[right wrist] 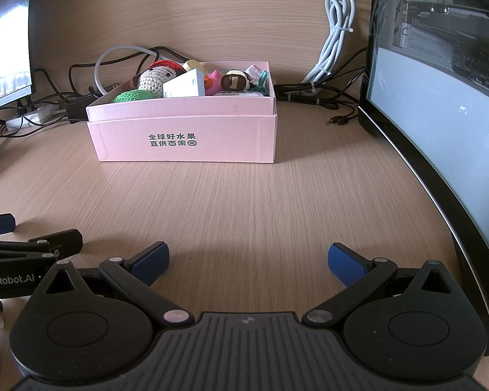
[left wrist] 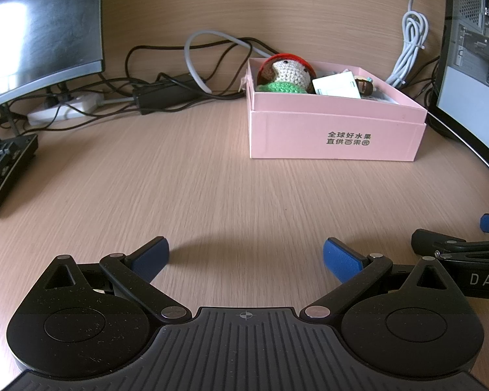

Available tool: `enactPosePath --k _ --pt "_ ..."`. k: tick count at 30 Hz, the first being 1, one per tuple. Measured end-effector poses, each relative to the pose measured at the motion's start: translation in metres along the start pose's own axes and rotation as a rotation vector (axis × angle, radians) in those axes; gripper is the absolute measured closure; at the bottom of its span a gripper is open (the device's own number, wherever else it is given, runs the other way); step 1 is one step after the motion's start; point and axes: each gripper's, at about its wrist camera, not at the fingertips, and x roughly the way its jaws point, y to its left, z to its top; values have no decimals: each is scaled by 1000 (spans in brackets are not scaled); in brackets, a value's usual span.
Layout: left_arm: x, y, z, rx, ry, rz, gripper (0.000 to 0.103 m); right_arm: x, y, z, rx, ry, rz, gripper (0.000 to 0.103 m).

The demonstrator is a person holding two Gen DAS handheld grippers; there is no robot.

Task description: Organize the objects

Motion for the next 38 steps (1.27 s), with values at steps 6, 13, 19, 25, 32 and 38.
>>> enactPosePath --k 6,13,19,25,32,38 --pt "0 -1 0 0 0 -1 0 0 0 0 0 0 0 0" --pt "0 -2 0 1 0 -2 0 0 0 0 0 0 0 0" --pt "0 -2 0 0 0 -1 0 0 0 0 0 0 0 0" --pt "0 -2 0 2 0 -8 0 0 0 0 0 0 0 0" --pt "-1 -2 -1 5 0 -1 0 0 0 0 0 0 0 0" --pt "-1 0 -1 5 -1 -8 0 0 0 0 0 0 0 0"
